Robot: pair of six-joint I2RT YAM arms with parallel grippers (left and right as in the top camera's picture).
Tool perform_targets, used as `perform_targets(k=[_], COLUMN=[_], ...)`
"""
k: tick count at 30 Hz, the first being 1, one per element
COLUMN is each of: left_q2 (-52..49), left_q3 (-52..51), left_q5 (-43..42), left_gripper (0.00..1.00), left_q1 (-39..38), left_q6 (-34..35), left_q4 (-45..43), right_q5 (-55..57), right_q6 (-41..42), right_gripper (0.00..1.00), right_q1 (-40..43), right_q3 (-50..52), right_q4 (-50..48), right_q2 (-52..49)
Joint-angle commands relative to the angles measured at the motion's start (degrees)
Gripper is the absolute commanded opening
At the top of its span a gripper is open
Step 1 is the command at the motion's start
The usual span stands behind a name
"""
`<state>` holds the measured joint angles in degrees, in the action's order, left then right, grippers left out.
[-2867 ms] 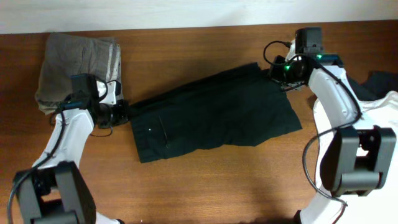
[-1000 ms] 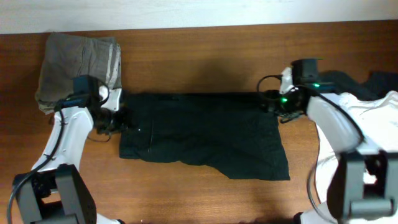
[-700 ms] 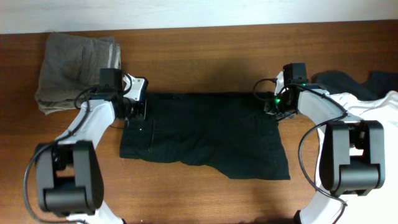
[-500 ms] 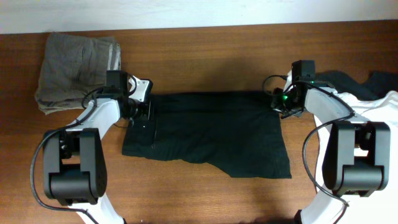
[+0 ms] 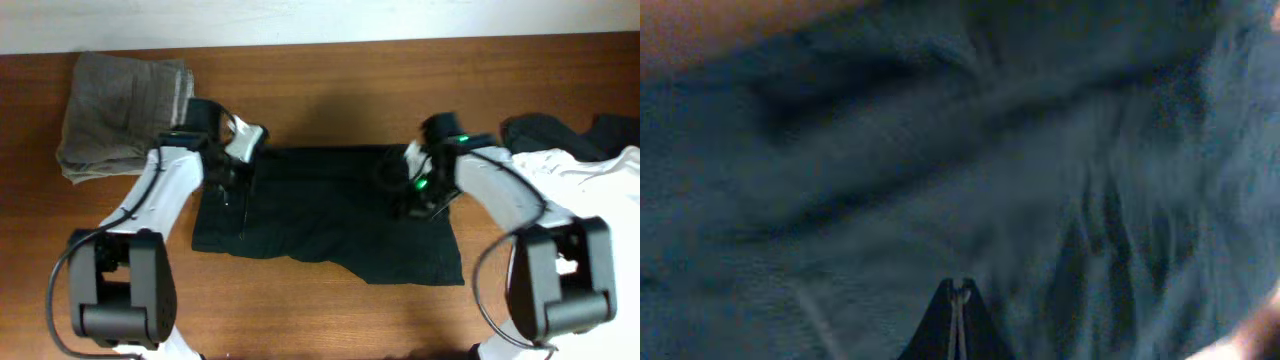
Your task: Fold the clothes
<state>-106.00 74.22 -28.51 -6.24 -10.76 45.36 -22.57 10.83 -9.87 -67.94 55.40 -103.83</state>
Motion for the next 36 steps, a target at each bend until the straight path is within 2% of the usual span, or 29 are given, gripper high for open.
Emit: perform_targets(k=[1,3,5,7,9,11,12,15,17,20,22,23,25,28,29,30,31,34,36], left_q2=[-2.7,-2.8,-2.8,-2.8,-2.8,-2.7,-2.3,-0.2,3.0,5.0,5.0,4.8,4.7,4.7,4.7,4.7,4.7,4.7,4.7], left_q3=[-3.8,-8.8,-14.2,-15.3,-14.6,-12.4,-9.7,-5.0,-4.2,-4.3,-4.8,-5.1,-6.6,-11.5,-14.1,-15.4,-17.0,-18.2,-18.2], left_q5=[5.8,11.2,21.2,25.0,27.2,24.0,17.5,6.2,-0.3,-0.9,-0.8,-0.6,-0.5,4.1,6.6,8.6,13.0,23.5,24.9], left_gripper=[0.00,0.00,0.00,0.00,0.00,0.00,0.01,0.09,0.11,0.11,0.11,0.11,0.11,0.11,0.10,0.08,0.07,0.06,0.04], left_q1=[-1.4,-1.4,-0.5,2.1,6.6,11.0,13.0,13.1,11.5,6.1,2.3,0.3,-3.2,-6.4,-6.4,-6.3,-6.0,-3.8,-0.3], left_q6=[-2.2,-1.2,4.5,7.5,10.8,11.2,9.6,6.4,5.0,2.8,-1.5,-3.4,-5.5,-5.3,-3.7,-2.2,0.3,7.4,10.2], left_q4=[4.2,3.2,0.3,-0.6,-0.9,-0.5,1.5,6.5,7.5,7.4,7.3,7.2,6.0,2.6,0.7,-0.4,-1.3,-0.4,0.2], right_q5=[7.8,11.3,13.7,14.7,14.2,10.9,9.9,3.2,-1.3,-1.2,-1.1,-0.8,0.1,3.0,4.8,8.3,10.7,14.4,14.7], right_q6=[-0.3,3.1,7.0,8.3,7.8,2.4,-0.1,-4.9,-7.6,-7.4,-5.9,-4.7,-1.1,3.5,5.8,10.0,12.4,13.8,13.7], right_gripper=[0.25,0.25,0.22,0.15,0.16,0.20,0.23,0.26,0.31,0.46,0.47,0.46,0.35,0.31,0.22,0.08,0.04,0.04,0.05], right_q1=[-1.8,0.1,5.6,11.1,16.5,18.8,18.9,17.4,14.2,4.1,-2.1,-4.9,-9.0,-10.2,-9.6,-8.4,-7.3,-2.6,1.0], right_q3=[3.7,6.7,10.0,10.4,10.1,9.3,8.6,8.3,8.3,8.5,8.9,9.6,12.2,18.7,20.3,21.2,21.2,20.8,20.4], right_q4=[0.9,0.8,0.8,2.2,2.3,2.8,4.3,6.1,7.5,8.8,8.7,8.4,6.2,-1.6,-4.3,-5.3,-4.3,2.8,6.7], right_q2=[-3.8,-6.3,-7.4,-7.4,-6.6,-5.0,-2.6,5.2,12.2,20.5,20.1,19.3,16.7,10.9,8.5,5.9,4.4,4.4,7.5])
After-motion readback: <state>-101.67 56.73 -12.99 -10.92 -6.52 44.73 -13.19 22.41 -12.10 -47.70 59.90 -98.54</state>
